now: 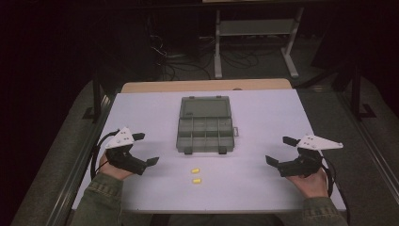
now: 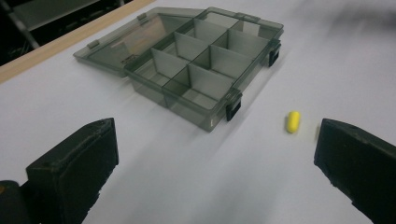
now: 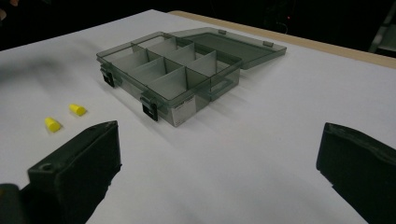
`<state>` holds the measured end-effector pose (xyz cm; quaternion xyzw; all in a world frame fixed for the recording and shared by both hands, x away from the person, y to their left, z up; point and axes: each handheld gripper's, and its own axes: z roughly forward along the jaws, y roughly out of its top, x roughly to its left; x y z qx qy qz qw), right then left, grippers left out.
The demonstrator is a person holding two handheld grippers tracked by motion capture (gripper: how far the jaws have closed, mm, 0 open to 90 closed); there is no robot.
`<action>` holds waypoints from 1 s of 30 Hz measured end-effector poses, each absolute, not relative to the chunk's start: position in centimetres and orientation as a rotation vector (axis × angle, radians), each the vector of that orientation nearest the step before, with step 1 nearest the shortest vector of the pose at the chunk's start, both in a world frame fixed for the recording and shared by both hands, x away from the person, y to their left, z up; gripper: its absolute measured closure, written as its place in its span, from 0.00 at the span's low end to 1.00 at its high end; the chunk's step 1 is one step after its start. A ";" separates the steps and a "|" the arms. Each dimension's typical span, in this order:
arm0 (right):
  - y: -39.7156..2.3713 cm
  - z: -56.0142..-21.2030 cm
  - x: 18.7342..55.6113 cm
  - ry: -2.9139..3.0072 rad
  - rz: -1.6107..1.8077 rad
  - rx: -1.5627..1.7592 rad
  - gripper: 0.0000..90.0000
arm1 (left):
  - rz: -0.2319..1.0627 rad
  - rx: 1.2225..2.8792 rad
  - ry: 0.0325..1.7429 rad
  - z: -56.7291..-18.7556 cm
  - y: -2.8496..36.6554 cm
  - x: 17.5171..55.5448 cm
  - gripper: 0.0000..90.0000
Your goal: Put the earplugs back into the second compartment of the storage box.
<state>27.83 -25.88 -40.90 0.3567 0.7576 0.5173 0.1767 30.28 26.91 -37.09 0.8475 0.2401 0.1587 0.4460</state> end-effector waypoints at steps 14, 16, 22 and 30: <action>-25.8 -40.9 27.8 2.151 1.470 1.008 0.00 | 0.339 2.187 0.517 -36.5 23.9 31.3 0.00; -25.8 -41.0 27.9 2.157 1.469 1.007 0.00 | 0.332 2.208 0.503 -36.5 23.5 31.5 0.00; -25.8 -41.0 27.8 2.164 1.469 1.007 0.00 | 0.302 2.236 0.474 -36.7 22.3 31.9 0.00; -25.8 -41.0 27.8 2.166 1.472 1.003 0.00 | 0.254 2.292 0.428 -37.5 20.7 32.4 0.00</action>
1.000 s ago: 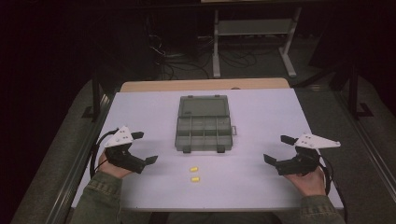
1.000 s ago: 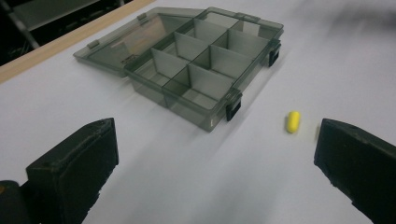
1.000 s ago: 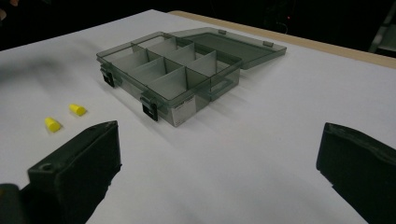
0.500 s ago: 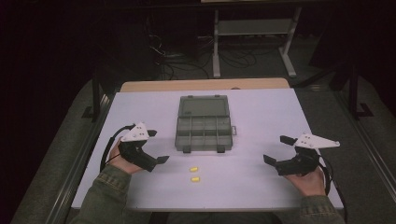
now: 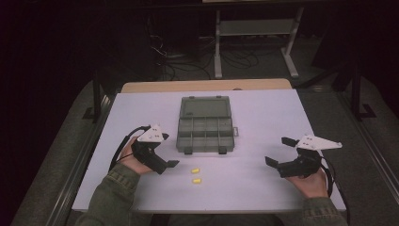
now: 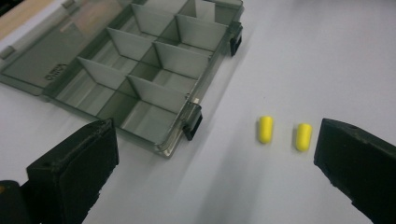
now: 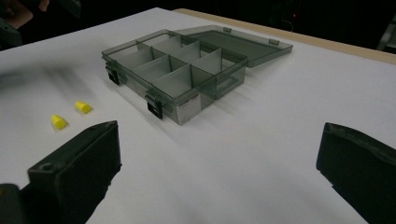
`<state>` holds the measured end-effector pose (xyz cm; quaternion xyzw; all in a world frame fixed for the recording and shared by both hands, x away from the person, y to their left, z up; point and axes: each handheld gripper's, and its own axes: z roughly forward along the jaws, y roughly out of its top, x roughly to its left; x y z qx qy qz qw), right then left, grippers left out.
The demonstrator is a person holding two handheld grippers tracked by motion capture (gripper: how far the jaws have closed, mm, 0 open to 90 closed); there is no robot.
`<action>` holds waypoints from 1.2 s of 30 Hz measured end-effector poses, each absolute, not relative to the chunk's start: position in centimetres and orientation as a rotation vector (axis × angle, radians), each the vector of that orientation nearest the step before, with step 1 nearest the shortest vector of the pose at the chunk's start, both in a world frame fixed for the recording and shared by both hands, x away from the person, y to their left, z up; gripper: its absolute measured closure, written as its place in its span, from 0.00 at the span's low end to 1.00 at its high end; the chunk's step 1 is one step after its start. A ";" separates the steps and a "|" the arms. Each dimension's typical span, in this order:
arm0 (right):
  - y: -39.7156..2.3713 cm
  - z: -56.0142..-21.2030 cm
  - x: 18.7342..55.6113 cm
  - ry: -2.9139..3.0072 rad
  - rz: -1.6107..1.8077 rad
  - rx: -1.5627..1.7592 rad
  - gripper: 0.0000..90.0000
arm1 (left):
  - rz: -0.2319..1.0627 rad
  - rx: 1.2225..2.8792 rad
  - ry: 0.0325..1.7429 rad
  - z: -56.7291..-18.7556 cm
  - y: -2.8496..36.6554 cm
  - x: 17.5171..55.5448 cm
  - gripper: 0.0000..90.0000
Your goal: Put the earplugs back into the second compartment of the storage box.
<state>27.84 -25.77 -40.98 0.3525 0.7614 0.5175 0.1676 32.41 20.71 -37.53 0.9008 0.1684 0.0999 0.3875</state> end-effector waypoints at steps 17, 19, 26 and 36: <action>-25.7 -41.1 27.8 2.182 1.470 0.994 0.00 | 0.163 2.420 0.325 -39.3 16.7 32.9 0.00; -25.7 -41.1 27.9 2.185 1.470 0.993 0.00 | 0.151 2.435 0.311 -39.6 16.2 32.9 0.01; -25.5 -41.3 27.9 2.198 1.460 0.990 0.00 | 0.058 2.486 0.243 -40.6 15.0 33.0 0.15; -25.4 -41.4 27.9 2.213 1.449 0.988 0.00 | -0.005 2.549 0.193 -42.0 13.8 33.3 0.42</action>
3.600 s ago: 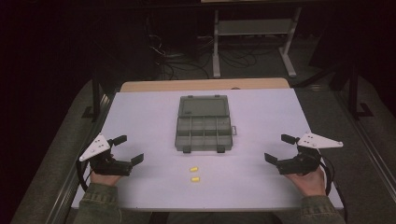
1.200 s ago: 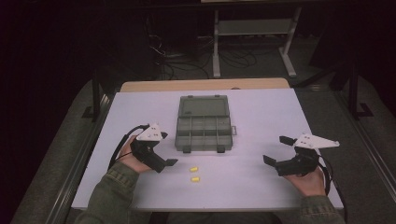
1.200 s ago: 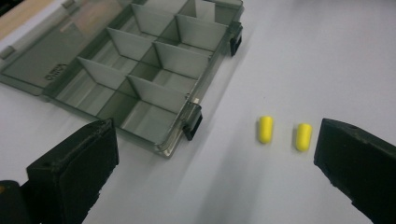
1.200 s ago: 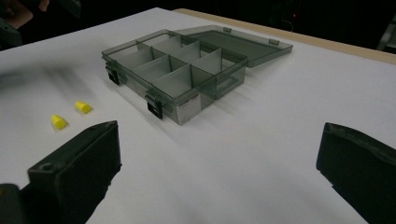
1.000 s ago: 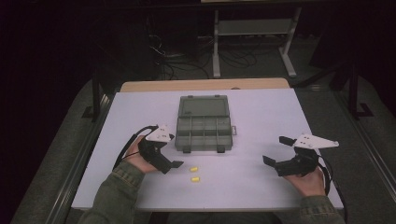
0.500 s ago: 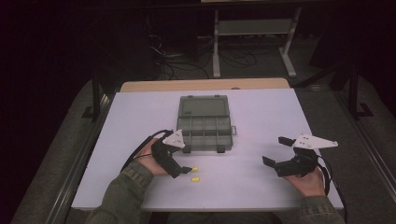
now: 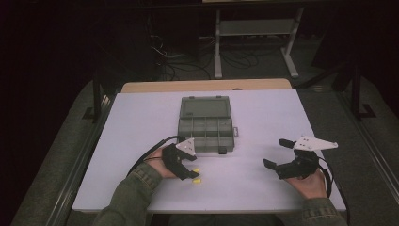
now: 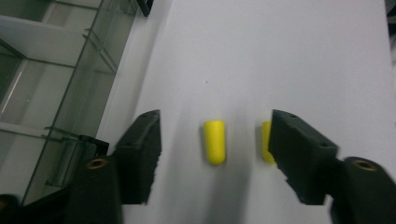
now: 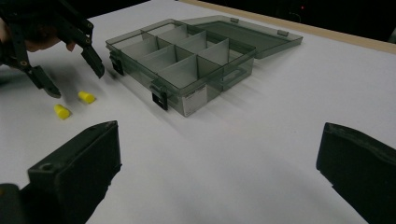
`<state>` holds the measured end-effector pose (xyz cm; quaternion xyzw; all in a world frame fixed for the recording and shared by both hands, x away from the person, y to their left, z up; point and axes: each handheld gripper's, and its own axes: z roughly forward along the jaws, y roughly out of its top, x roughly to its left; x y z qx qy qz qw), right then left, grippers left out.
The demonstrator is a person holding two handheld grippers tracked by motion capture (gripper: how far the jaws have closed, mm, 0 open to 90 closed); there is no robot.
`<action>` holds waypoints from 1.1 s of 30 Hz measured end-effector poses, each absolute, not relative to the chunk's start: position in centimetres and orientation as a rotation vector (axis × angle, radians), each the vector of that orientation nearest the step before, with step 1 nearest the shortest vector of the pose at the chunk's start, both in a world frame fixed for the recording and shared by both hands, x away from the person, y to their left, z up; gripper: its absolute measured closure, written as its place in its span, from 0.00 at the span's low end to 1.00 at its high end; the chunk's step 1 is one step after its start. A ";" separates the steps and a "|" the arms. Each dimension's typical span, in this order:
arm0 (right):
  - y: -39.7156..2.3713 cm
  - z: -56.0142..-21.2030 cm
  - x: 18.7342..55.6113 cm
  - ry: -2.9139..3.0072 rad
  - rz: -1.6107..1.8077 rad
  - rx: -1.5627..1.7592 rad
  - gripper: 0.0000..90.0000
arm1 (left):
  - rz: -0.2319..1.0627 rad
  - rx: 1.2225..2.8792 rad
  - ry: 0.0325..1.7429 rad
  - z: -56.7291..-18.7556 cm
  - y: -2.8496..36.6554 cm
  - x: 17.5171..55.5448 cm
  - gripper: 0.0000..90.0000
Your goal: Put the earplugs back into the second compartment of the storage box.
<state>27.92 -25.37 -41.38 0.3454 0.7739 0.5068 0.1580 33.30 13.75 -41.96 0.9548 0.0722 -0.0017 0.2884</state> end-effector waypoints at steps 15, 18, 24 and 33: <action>-25.3 -41.6 28.0 2.232 1.426 0.989 0.00 | -0.001 2.608 0.150 -42.7 13.3 33.3 0.90; -25.3 -41.6 28.0 2.232 1.426 0.990 0.00 | -0.013 2.607 0.150 -42.5 13.3 33.4 0.91; -25.3 -41.6 28.1 2.235 1.427 0.989 0.00 | -0.050 2.591 0.151 -41.4 13.5 34.1 0.92; -25.3 -41.6 28.1 2.242 1.432 0.987 0.00 | -0.051 2.569 0.125 -38.5 13.3 35.1 0.92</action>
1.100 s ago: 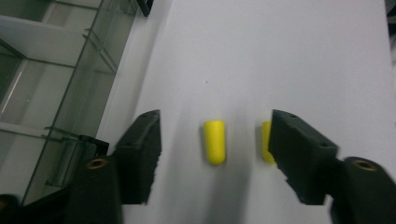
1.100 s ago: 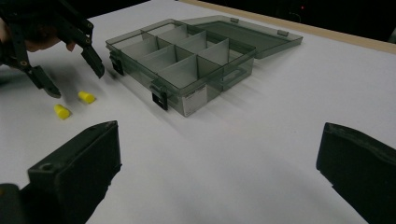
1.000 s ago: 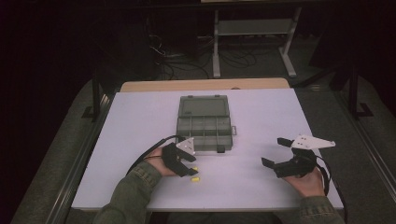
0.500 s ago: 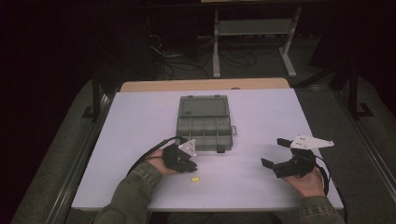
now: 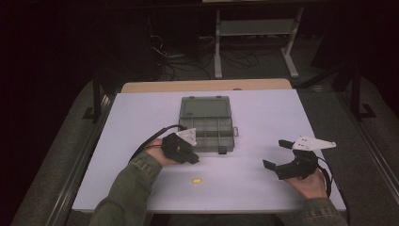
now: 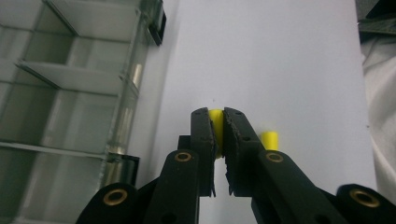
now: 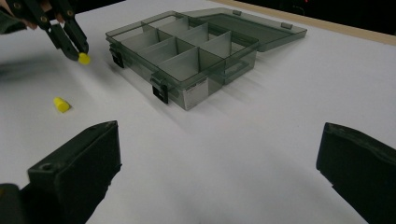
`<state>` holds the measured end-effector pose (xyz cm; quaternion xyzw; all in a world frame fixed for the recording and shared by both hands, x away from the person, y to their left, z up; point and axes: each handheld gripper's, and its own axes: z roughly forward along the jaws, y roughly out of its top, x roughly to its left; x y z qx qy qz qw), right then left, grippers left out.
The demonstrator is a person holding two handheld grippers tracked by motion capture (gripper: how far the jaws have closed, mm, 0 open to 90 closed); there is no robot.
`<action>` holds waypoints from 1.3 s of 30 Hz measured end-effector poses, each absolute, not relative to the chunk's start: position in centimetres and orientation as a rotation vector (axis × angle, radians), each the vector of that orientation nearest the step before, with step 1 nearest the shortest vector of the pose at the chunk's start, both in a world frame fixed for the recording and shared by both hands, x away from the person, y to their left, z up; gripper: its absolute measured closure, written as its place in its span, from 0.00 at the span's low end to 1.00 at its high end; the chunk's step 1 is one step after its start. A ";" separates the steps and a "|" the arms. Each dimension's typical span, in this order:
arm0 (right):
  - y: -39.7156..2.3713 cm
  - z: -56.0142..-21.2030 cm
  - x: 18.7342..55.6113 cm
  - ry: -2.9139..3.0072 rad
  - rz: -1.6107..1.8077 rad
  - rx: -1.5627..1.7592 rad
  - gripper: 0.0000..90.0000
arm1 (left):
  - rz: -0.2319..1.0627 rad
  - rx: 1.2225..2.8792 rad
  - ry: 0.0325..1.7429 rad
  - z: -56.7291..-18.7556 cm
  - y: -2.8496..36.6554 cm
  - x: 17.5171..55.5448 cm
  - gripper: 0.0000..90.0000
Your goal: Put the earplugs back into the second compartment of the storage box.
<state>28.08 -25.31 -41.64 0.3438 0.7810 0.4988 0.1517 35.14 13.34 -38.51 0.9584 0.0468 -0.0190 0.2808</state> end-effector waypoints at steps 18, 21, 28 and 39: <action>-25.4 -41.8 28.2 2.255 1.428 0.984 0.00 | -0.004 2.529 0.115 -34.0 12.0 38.7 0.93; -25.4 -41.8 28.2 2.256 1.426 0.987 0.00 | 0.006 2.526 0.113 -33.5 11.9 38.9 0.93; -25.4 -41.8 28.2 2.261 1.424 0.989 0.00 | 0.035 2.497 0.139 -32.3 11.7 40.3 0.93; -25.4 -41.9 28.2 2.272 1.424 0.981 0.00 | 0.083 2.454 0.239 -32.0 11.7 43.1 0.94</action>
